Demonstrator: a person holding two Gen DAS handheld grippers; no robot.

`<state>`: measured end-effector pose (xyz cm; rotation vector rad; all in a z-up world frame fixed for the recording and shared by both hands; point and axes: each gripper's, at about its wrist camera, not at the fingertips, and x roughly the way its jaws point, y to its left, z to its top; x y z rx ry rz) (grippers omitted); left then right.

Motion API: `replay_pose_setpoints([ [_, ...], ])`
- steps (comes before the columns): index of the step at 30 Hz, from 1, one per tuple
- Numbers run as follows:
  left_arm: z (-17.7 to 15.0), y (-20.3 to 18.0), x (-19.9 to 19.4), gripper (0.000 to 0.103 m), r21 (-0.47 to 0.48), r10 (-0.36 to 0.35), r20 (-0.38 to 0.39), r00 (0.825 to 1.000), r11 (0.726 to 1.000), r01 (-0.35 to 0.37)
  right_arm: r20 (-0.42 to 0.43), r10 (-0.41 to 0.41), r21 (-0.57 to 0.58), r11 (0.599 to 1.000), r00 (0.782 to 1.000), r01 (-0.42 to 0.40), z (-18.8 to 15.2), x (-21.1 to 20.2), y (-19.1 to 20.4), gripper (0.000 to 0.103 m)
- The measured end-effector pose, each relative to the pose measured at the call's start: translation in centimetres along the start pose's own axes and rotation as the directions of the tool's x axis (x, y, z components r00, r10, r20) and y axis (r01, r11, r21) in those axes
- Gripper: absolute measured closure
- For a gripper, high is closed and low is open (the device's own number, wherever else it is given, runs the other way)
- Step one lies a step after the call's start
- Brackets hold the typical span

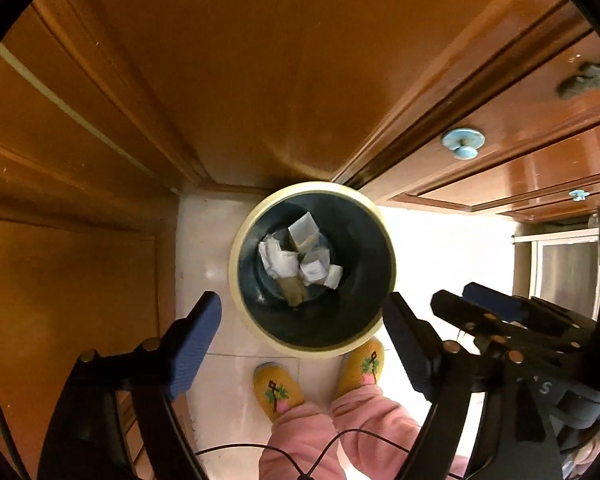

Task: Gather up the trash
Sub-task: 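Open both grippers over the bin, dropping the tissue and carton inside, then raise both tools back up to the counter trash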

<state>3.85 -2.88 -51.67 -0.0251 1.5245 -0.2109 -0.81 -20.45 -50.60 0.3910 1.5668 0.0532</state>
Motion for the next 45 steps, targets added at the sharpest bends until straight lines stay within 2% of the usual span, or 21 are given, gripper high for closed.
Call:
replay_pose_setpoints([
  [4,-0.3,0.1,-1.1,0.012,0.006,0.008,0.018,1.000,1.000,-0.008,-0.002,-0.001,0.009,1.000,1.000,0.001,-0.6,-0.9,0.4,0.058],
  [10,-0.3,-0.3,-3.6,0.009,0.016,-0.003,0.039,0.999,1.000,0.003,0.000,0.009,0.017,1.000,1.000,-0.009,-1.0,-3.0,1.1,0.058],
  [14,-0.2,-0.5,-6.6,0.009,0.015,-0.017,0.052,0.999,1.000,0.017,0.008,0.039,0.055,0.998,0.999,-0.039,-1.5,-5.7,1.7,0.058],
  [25,-1.0,-1.7,-18.3,0.009,0.037,-0.019,0.128,0.992,0.999,0.015,0.108,0.048,0.079,0.995,0.993,-0.056,-2.4,-15.9,4.7,0.058],
  [34,-1.1,-3.3,-28.4,0.009,0.085,-0.015,0.217,0.976,0.996,-0.004,0.198,0.043,0.042,0.998,0.979,-0.052,-3.0,-25.3,7.4,0.058],
  [39,-0.7,-3.9,-33.3,0.009,0.117,-0.018,0.268,0.963,0.993,-0.014,0.255,0.047,0.010,0.999,0.966,-0.052,-3.3,-29.7,8.9,0.058],
  [45,-0.1,-3.9,-38.9,0.009,0.145,-0.043,0.335,0.941,0.989,-0.006,0.342,0.049,-0.021,0.999,0.938,-0.045,-3.7,-34.8,10.8,0.058],
])
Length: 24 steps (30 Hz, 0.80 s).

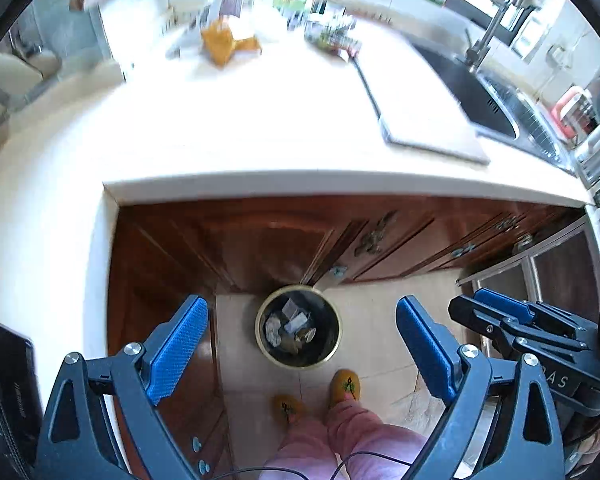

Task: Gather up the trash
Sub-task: 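Raise both tools back up to the counter trash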

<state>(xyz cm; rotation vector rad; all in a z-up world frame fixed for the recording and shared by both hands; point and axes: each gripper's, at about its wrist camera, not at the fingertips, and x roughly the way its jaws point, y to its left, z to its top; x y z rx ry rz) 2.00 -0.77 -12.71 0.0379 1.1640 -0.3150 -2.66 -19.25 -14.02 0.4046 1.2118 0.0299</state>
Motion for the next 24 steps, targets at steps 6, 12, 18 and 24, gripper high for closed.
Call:
replay_pose_setpoints([
  [6,2.3,-0.7,-4.8,0.009,0.035,-0.006,0.096,0.995,0.999,0.002,0.086,0.002,-0.017,1.000,0.996,-0.001,1.0,-3.7,2.2,0.058],
  [12,4.3,-1.4,-8.5,0.009,0.065,0.003,0.202,0.979,0.998,-0.017,0.206,0.020,-0.040,0.999,0.978,-0.012,2.8,-8.2,4.6,0.058],
  [18,6.5,-1.2,-10.9,0.009,0.045,-0.011,0.274,0.962,0.999,-0.002,0.293,0.036,-0.070,0.997,0.955,-0.017,4.3,-11.3,6.3,0.058],
  [24,9.0,-0.6,-11.8,0.009,-0.008,0.006,0.322,0.947,1.000,-0.003,0.339,0.046,-0.092,0.996,0.940,-0.015,6.9,-12.5,6.5,0.058],
])
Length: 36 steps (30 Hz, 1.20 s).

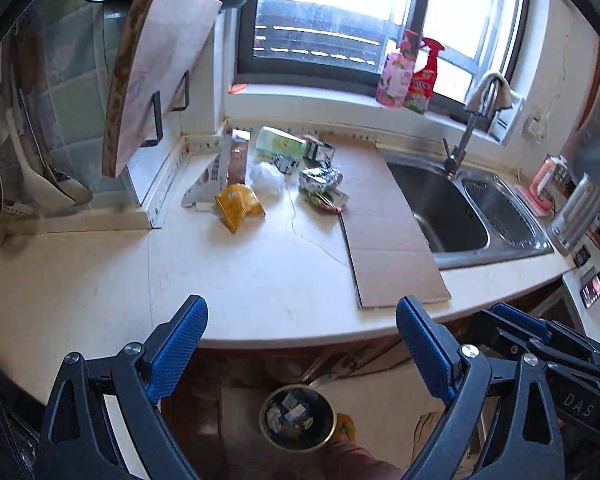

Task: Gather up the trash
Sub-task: 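Raise both tools back up to the counter trash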

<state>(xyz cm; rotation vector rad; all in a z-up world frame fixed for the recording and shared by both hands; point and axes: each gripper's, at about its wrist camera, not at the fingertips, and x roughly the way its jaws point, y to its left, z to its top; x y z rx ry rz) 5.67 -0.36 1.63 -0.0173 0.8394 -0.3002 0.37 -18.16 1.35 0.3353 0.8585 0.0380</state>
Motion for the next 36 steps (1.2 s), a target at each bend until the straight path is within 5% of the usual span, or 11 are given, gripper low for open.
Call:
replay_pose_setpoints([
  [9,3.9,1.5,4.6,0.009,-0.071,0.082,-0.004,0.997,0.994,-0.082,-0.012,0.012,-0.056,0.998,1.000,-0.012,5.6,4.5,-1.7,0.058],
  [22,8.6,5.6,16.9,0.009,-0.245,0.112,-0.161,0.981,0.958,-0.150,-0.130,-0.012,-0.254,0.967,0.991,-0.022,12.6,15.8,-4.8,0.058],
  [36,9.8,6.4,25.0,0.009,-0.191,0.134,-0.249,0.959,0.964,-0.184,-0.222,-0.063,-0.451,0.892,0.973,-0.045,13.9,27.3,-2.7,0.058],
])
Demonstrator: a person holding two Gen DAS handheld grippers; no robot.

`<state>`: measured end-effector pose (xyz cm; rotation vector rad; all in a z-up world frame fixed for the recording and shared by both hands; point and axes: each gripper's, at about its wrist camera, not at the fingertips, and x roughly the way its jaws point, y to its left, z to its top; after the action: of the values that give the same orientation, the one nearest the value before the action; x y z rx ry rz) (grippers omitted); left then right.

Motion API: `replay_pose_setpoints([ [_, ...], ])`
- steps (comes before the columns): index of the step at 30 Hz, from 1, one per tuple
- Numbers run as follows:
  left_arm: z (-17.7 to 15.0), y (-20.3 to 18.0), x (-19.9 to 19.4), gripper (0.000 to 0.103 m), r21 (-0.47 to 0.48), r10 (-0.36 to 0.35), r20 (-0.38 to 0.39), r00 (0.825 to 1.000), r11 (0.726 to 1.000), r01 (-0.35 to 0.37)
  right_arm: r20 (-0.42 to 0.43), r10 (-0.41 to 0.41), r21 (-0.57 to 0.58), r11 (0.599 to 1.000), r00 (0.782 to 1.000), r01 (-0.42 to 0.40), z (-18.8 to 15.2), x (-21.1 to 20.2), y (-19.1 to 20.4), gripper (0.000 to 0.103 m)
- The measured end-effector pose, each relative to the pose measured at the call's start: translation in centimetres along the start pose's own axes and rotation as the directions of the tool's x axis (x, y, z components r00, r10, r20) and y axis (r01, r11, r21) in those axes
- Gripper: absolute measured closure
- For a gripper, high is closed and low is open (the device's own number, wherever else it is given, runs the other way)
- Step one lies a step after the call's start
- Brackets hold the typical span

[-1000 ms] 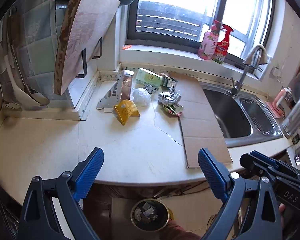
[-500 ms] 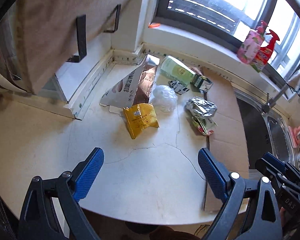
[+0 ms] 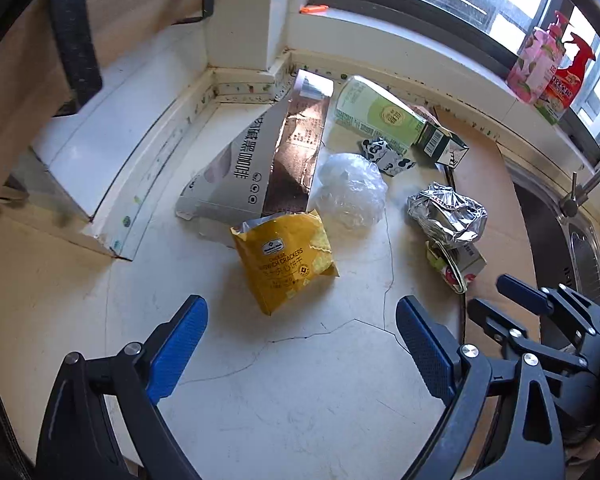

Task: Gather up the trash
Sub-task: 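Raise both tools back up to the counter trash, then grasp the yellow cracker bag with the left gripper while the right grasps the green-white packet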

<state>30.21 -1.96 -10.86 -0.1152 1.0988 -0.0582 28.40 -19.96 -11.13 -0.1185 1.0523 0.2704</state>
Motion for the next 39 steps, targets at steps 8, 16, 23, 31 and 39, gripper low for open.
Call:
replay_pose_setpoints([
  [8,1.2,0.3,2.3,0.009,-0.014,-0.050,-0.034,0.998,0.999,0.050,-0.051,-0.042,-0.061,0.997,0.998,0.039,0.7,3.9,0.7,0.084],
  [16,2.8,0.6,4.7,0.009,-0.038,-0.043,-0.058,0.997,0.998,0.041,-0.008,-0.009,-0.047,0.999,1.000,0.009,1.7,3.7,0.3,0.091],
  [23,3.7,0.8,6.5,0.019,-0.053,-0.001,-0.076,0.997,0.999,-0.003,-0.007,0.086,0.043,0.995,0.996,-0.086,2.8,3.0,-1.0,0.092],
  [31,3.5,1.2,7.6,0.049,-0.063,-0.035,-0.095,0.995,0.998,0.029,-0.012,0.139,0.103,0.985,0.990,-0.137,2.7,2.6,-2.0,0.092],
  [39,2.6,0.5,6.4,0.081,-0.032,-0.066,-0.088,0.994,0.997,0.064,-0.007,0.172,0.141,0.975,0.985,-0.169,2.1,1.3,-1.8,0.093],
])
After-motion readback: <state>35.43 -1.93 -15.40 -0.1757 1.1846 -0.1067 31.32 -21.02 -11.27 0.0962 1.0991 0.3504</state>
